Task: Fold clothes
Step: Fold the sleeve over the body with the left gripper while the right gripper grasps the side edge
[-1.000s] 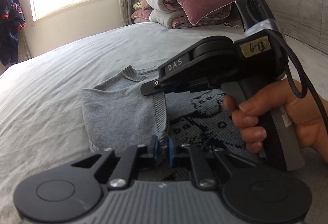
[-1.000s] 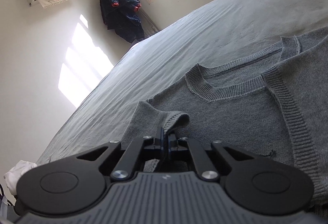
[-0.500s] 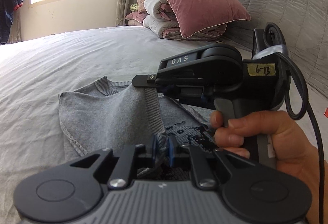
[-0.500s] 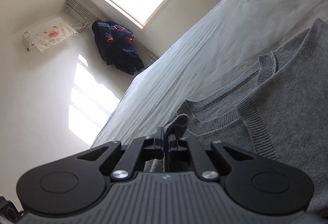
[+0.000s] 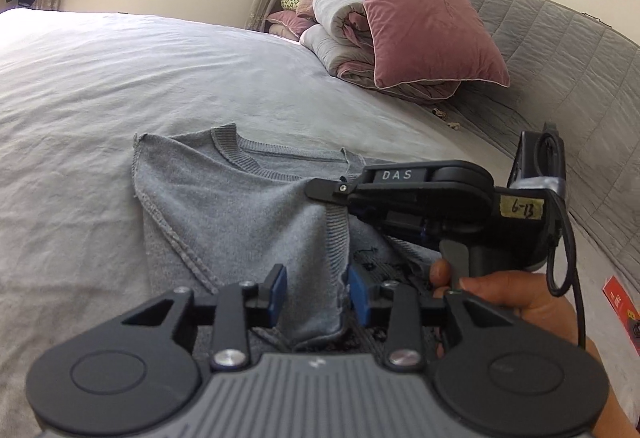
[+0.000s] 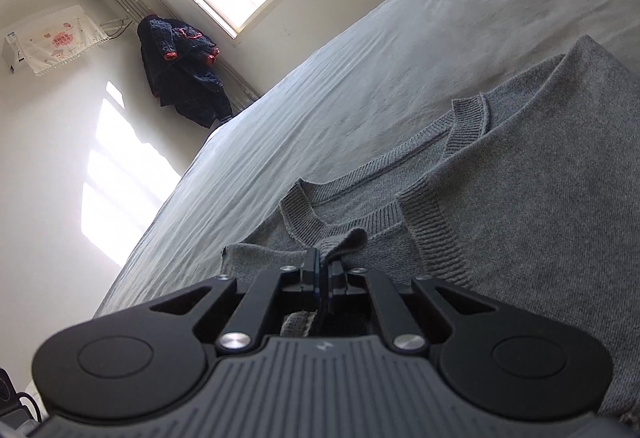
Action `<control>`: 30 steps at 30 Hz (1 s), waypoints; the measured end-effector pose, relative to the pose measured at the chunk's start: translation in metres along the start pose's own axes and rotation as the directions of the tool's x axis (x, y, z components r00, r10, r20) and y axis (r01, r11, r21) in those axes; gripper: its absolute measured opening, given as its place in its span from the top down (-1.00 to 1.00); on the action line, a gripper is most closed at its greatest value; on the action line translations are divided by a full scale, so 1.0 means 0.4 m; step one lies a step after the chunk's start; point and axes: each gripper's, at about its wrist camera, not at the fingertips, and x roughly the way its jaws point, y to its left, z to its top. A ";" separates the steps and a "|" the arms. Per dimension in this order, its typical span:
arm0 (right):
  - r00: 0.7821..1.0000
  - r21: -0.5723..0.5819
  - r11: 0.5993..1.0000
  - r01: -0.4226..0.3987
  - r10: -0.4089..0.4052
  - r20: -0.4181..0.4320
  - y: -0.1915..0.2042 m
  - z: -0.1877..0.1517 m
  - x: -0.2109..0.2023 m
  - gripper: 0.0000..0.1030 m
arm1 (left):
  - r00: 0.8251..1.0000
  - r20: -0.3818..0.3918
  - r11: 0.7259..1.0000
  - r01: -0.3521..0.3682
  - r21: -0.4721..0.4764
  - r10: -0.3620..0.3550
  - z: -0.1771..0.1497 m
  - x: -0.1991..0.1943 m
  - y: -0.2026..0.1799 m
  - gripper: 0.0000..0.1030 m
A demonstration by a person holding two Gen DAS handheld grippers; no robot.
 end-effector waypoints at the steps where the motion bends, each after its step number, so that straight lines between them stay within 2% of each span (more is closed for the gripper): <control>1: 1.000 0.006 1.000 0.016 -0.016 -0.007 -0.004 -0.002 0.005 0.89 | 1.000 -0.006 1.000 0.004 -0.007 -0.004 -0.005 -0.006 -0.005 0.17; 3: 0.999 0.027 0.999 0.029 -0.029 -0.015 -0.010 -0.004 0.010 0.86 | 1.000 -0.019 1.000 -0.020 0.000 0.020 -0.018 -0.034 -0.018 0.13; 4: 1.000 0.043 0.999 0.021 -0.020 -0.020 -0.013 -0.004 0.009 0.75 | 0.999 -0.021 0.999 -0.031 0.009 0.032 -0.022 -0.045 -0.025 0.12; 7: 0.999 0.082 0.996 0.019 -0.016 -0.044 -0.013 -0.005 0.004 0.64 | 0.996 -0.013 0.995 -0.084 0.060 0.085 -0.040 -0.094 -0.055 0.02; 9: 0.999 0.108 0.994 0.005 0.000 -0.044 -0.015 -0.009 -0.011 0.40 | 0.994 0.005 0.987 -0.106 0.121 0.106 -0.050 -0.110 -0.075 -0.03; 11: 0.999 0.090 0.996 0.001 0.003 -0.040 -0.006 -0.006 -0.006 0.36 | 0.990 0.020 0.969 -0.142 0.203 0.141 -0.053 -0.104 -0.098 -0.04; 13: 0.999 0.060 0.998 0.015 -0.013 -0.041 -0.001 -0.002 0.010 0.47 | 0.989 0.024 0.946 -0.146 0.289 0.145 -0.061 -0.070 -0.122 -0.04; 15: 0.998 0.031 0.999 0.032 -0.030 -0.050 0.002 -0.001 0.026 0.74 | 0.986 0.016 0.921 -0.159 0.357 0.164 -0.072 -0.024 -0.138 -0.03; 16: 0.998 0.014 0.999 0.041 -0.040 -0.055 0.003 -0.002 0.034 0.80 | 0.983 0.013 0.906 -0.176 0.386 0.185 -0.076 -0.001 -0.143 0.00; 18: 0.997 -0.007 0.999 0.045 -0.045 -0.060 0.004 -0.003 0.042 0.93 | 0.978 0.009 0.889 -0.192 0.415 0.208 -0.079 0.041 -0.152 0.16; 19: 0.997 -0.012 0.999 0.040 -0.041 -0.064 0.004 -0.001 0.043 0.93 | 0.978 0.011 0.889 -0.196 0.414 0.210 -0.076 0.050 -0.155 0.22; 21: 0.997 -0.024 0.999 0.029 -0.030 -0.065 0.007 0.006 0.045 0.93 | 0.977 0.015 0.896 -0.202 0.396 0.213 -0.063 0.058 -0.159 0.89; 24: 0.999 -0.056 0.998 0.015 -0.017 -0.048 0.016 0.020 0.047 0.93 | 0.976 0.075 0.917 -0.219 0.334 0.206 -0.044 0.053 -0.162 0.89; 29: 0.997 -0.076 0.995 0.064 -0.068 -0.047 0.007 0.023 0.089 0.94 | 0.982 0.002 0.939 -0.183 0.291 0.191 -0.040 0.099 -0.152 0.82; 30: 0.996 -0.073 0.995 0.065 -0.069 -0.052 0.005 0.021 0.093 0.95 | 0.982 -0.002 0.943 -0.179 0.282 0.187 -0.039 0.099 -0.151 0.72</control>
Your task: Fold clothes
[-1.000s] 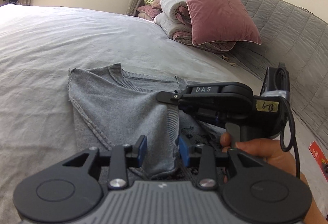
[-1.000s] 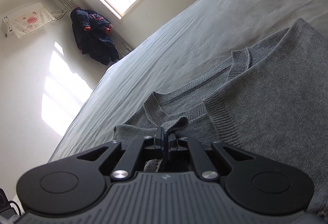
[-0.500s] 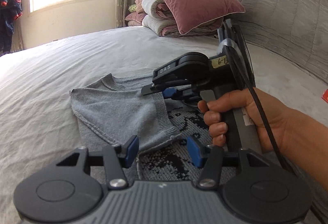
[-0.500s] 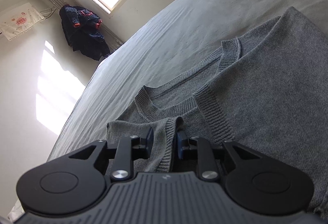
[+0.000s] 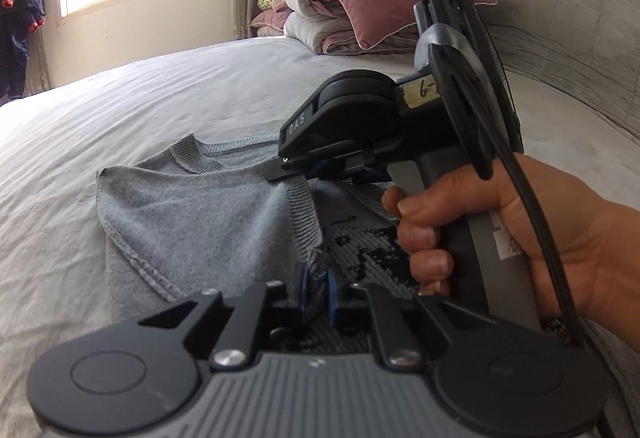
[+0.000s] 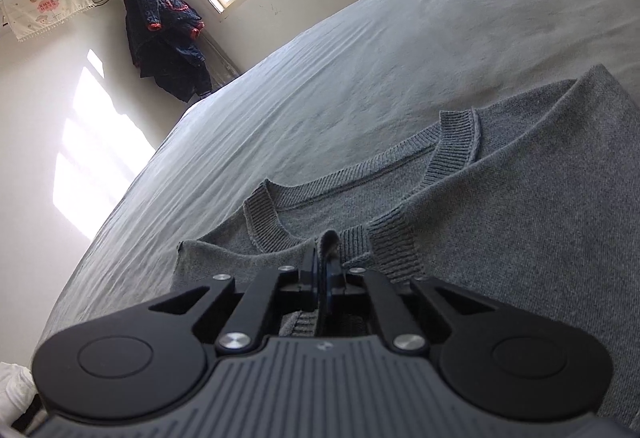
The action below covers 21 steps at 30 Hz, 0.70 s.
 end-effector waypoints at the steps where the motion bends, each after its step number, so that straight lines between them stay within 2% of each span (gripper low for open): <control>1: 1.000 0.003 1.000 0.001 -0.001 -0.004 -0.002 -0.002 0.004 0.95 | 1.000 0.001 1.000 0.018 -0.013 -0.018 0.002 -0.006 0.003 0.66; 3: 1.000 0.003 1.000 0.001 -0.001 -0.020 0.001 -0.002 0.003 0.85 | 0.999 0.008 0.998 0.048 -0.035 -0.048 0.004 -0.028 0.009 0.34; 5: 0.999 0.009 1.000 -0.007 0.008 -0.040 0.009 0.000 -0.012 0.67 | 0.998 0.021 0.997 0.057 -0.046 -0.056 0.003 -0.057 0.011 0.27; 8: 0.999 0.018 1.000 -0.008 0.009 -0.051 0.014 0.000 -0.053 0.16 | 0.999 0.023 0.998 0.047 -0.043 -0.046 -0.009 -0.108 0.014 0.21; 13: 0.996 0.024 0.999 -0.030 0.032 -0.081 0.029 -0.035 -0.130 0.14 | 1.000 -0.017 0.999 -0.014 -0.031 0.014 -0.053 -0.194 0.018 0.21; 21: 0.985 0.099 0.990 -0.097 0.110 -0.131 0.041 -0.155 -0.242 0.14 | 0.991 -0.086 0.995 -0.099 0.003 0.099 -0.143 -0.314 -0.008 0.21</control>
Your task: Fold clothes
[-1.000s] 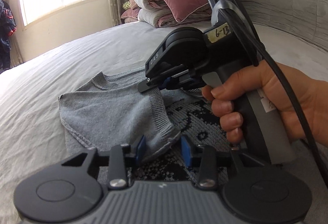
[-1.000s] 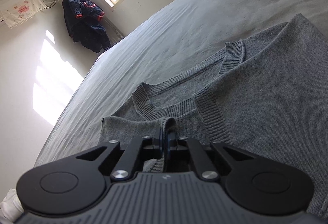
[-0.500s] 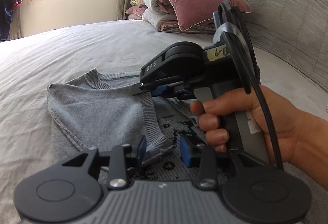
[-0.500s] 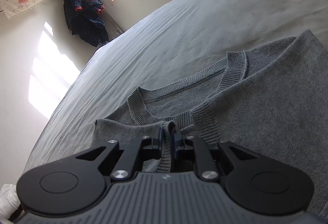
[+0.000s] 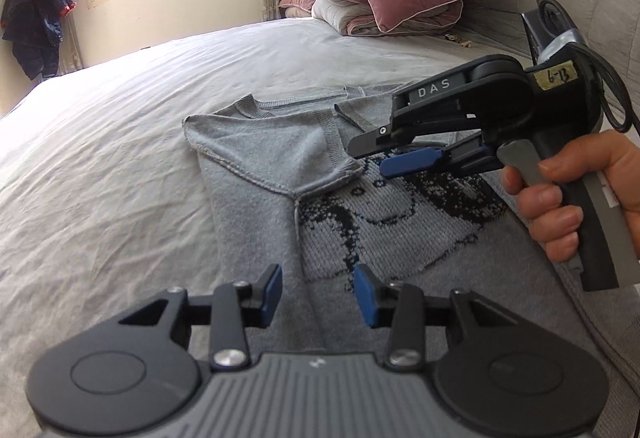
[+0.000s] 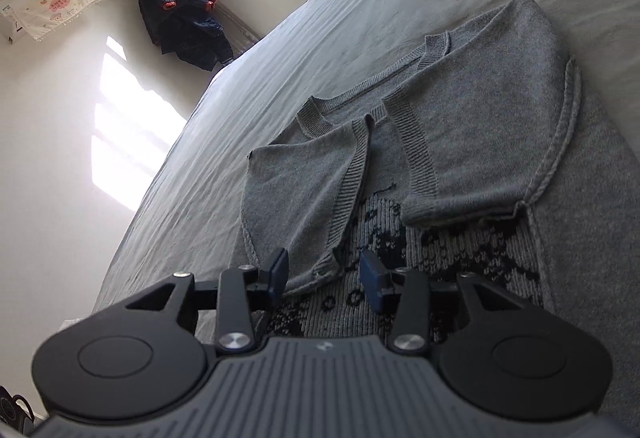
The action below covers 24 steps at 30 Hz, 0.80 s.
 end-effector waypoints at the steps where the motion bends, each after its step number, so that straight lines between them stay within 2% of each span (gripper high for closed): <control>1: 1.000 0.005 1.000 -0.008 0.008 -0.005 0.002 -0.016 -0.011 0.14 | 1.000 -0.007 1.000 -0.004 0.004 0.004 -0.011 -0.010 -0.005 0.21; 8: 0.993 0.063 0.992 -0.111 0.113 -0.022 0.029 -0.118 -0.094 0.14 | 0.997 -0.059 0.998 -0.057 -0.003 0.057 -0.094 -0.062 -0.028 0.25; 10: 0.988 0.088 0.985 -0.148 0.151 -0.026 0.035 -0.149 -0.115 0.14 | 0.995 -0.070 0.997 -0.070 -0.029 0.068 -0.108 -0.074 -0.021 0.44; 11: 0.986 0.097 0.982 -0.160 0.164 -0.028 0.038 -0.164 -0.124 0.14 | 0.996 -0.073 0.996 -0.063 -0.057 0.059 -0.109 -0.081 -0.012 0.68; 12: 0.984 0.104 0.980 -0.171 0.175 -0.030 0.040 -0.178 -0.132 0.14 | 0.997 -0.072 0.993 -0.038 -0.115 0.030 -0.106 -0.087 0.007 0.78; 14: 0.979 0.118 0.973 -0.196 0.201 -0.033 0.043 -0.204 -0.149 0.14 | 0.997 -0.064 0.967 0.025 -0.253 -0.043 -0.102 -0.097 0.052 0.83; 15: 0.977 0.126 0.971 -0.205 0.211 -0.029 0.043 -0.214 -0.157 0.14 | 0.995 -0.056 0.943 0.062 -0.327 -0.084 -0.100 -0.099 0.078 0.85; 17: 0.975 0.137 0.966 -0.218 0.222 -0.012 0.040 -0.230 -0.173 0.14 | 0.985 -0.040 0.876 0.128 -0.465 -0.165 -0.101 -0.098 0.126 0.85; 19: 0.976 0.125 0.969 -0.215 0.217 -0.001 0.041 -0.246 -0.178 0.22 | 0.975 -0.022 0.817 0.172 -0.551 -0.221 -0.106 -0.101 0.153 0.85; 21: 0.977 0.110 0.971 -0.213 0.215 -0.007 0.056 -0.261 -0.168 0.40 | 0.969 -0.016 0.788 0.191 -0.585 -0.247 -0.107 -0.103 0.164 0.85; 22: 0.975 0.107 0.970 -0.217 0.220 -0.018 0.057 -0.265 -0.161 0.43 | 0.968 -0.017 0.784 0.192 -0.590 -0.250 -0.109 -0.105 0.164 0.85; 24: 0.970 0.133 0.963 -0.235 0.241 -0.031 0.052 -0.270 -0.149 0.47 | 0.971 -0.026 0.793 0.180 -0.582 -0.240 -0.109 -0.106 0.159 0.85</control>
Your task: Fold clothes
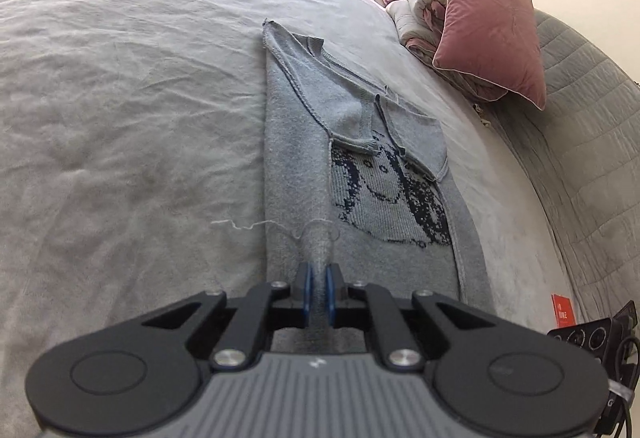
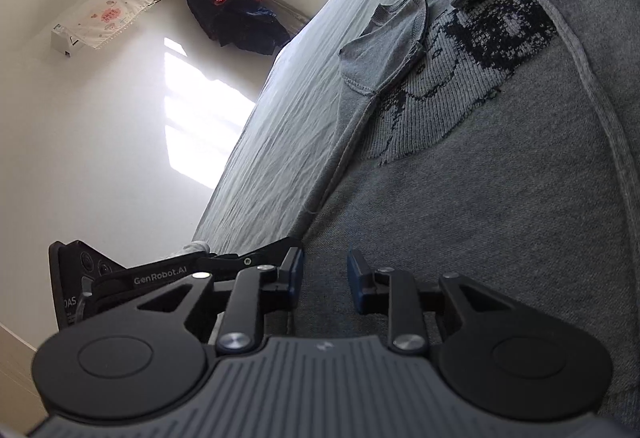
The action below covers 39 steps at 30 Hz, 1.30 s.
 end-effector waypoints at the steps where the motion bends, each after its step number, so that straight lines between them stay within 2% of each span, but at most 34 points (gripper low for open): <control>1: 1.000 0.030 0.999 -0.021 0.021 -0.002 -0.006 0.002 0.003 0.48 | 1.000 -0.002 1.000 -0.010 0.003 0.010 -0.002 0.002 0.001 0.85; 3: 0.999 0.074 0.996 -0.046 0.046 0.002 -0.014 0.009 0.004 0.49 | 0.999 -0.005 0.999 -0.040 0.009 0.040 -0.005 0.007 0.006 0.85; 7: 1.000 0.046 0.999 0.017 -0.017 -0.009 -0.003 0.023 0.015 0.49 | 0.992 -0.014 0.991 -0.121 0.056 0.122 -0.029 -0.007 0.004 0.75; 9: 0.999 0.034 0.999 0.038 -0.037 -0.019 -0.002 0.023 0.015 0.49 | 0.988 -0.015 0.984 -0.150 0.094 0.152 -0.047 -0.026 -0.010 0.35; 10: 0.999 0.033 0.999 0.038 -0.038 -0.022 -0.001 0.020 0.011 0.49 | 0.985 0.001 0.977 -0.169 0.130 0.171 -0.063 -0.042 -0.028 0.27; 12: 0.999 0.037 0.999 0.035 -0.034 -0.021 -0.002 0.014 0.003 0.49 | 0.977 0.041 0.955 -0.212 0.208 0.208 -0.097 -0.077 -0.070 0.23; 14: 0.999 0.043 0.999 0.028 -0.027 -0.017 -0.001 0.008 -0.003 0.49 | 0.975 0.085 0.932 -0.222 0.288 0.206 -0.137 -0.113 -0.114 0.23; 17: 1.000 0.049 0.999 0.019 -0.019 -0.006 -0.002 0.002 -0.016 0.49 | 0.979 0.096 0.898 -0.203 0.389 0.180 -0.191 -0.136 -0.161 0.23; 20: 1.000 0.057 0.998 0.010 -0.010 0.004 -0.010 -0.013 -0.034 0.49 | 0.969 0.104 0.852 -0.247 0.462 0.224 -0.227 -0.123 -0.178 0.23; 21: 1.000 0.060 0.998 0.006 -0.007 0.006 -0.015 -0.022 -0.043 0.49 | 0.966 0.100 0.849 -0.258 0.462 0.239 -0.231 -0.117 -0.170 0.26; 23: 1.000 0.063 0.998 0.001 -0.001 0.008 -0.018 -0.033 -0.053 0.49 | 0.961 0.086 0.850 -0.273 0.451 0.263 -0.235 -0.106 -0.153 0.35; 26: 1.000 0.060 0.998 -0.009 0.008 0.010 -0.017 -0.045 -0.064 0.49 | 0.962 0.072 0.875 -0.268 0.403 0.262 -0.235 -0.110 -0.123 0.56; 27: 1.000 0.061 0.998 -0.014 0.013 0.011 -0.016 -0.047 -0.067 0.49 | 0.962 0.070 0.879 -0.268 0.393 0.262 -0.235 -0.113 -0.115 0.56; 30: 0.999 0.063 0.998 -0.030 0.029 0.016 -0.018 -0.065 -0.077 0.49 | 0.956 0.072 0.871 -0.289 0.399 0.284 -0.245 -0.114 -0.106 0.60; 31: 0.999 0.064 0.997 -0.035 0.034 0.016 -0.019 -0.072 -0.081 0.49 | 0.957 0.074 0.874 -0.286 0.392 0.280 -0.247 -0.119 -0.104 0.68; 32: 0.999 0.062 0.997 -0.042 0.041 0.016 -0.018 -0.076 -0.081 0.49 | 0.959 0.078 0.881 -0.281 0.382 0.272 -0.247 -0.125 -0.102 0.84; 33: 0.999 0.057 0.997 -0.049 0.048 0.016 -0.015 -0.078 -0.079 0.49 | 0.961 0.081 0.887 -0.275 0.372 0.264 -0.248 -0.130 -0.101 0.86; 37: 0.999 -0.036 0.999 -0.006 0.007 0.034 0.008 -0.081 -0.061 0.49 | 0.986 0.102 0.963 -0.152 0.222 0.132 -0.221 -0.188 -0.080 0.86; 39: 0.998 -0.129 0.990 0.058 -0.053 0.042 0.027 -0.084 -0.039 0.49 | 0.992 0.108 0.984 -0.080 0.158 0.064 -0.208 -0.210 -0.074 0.87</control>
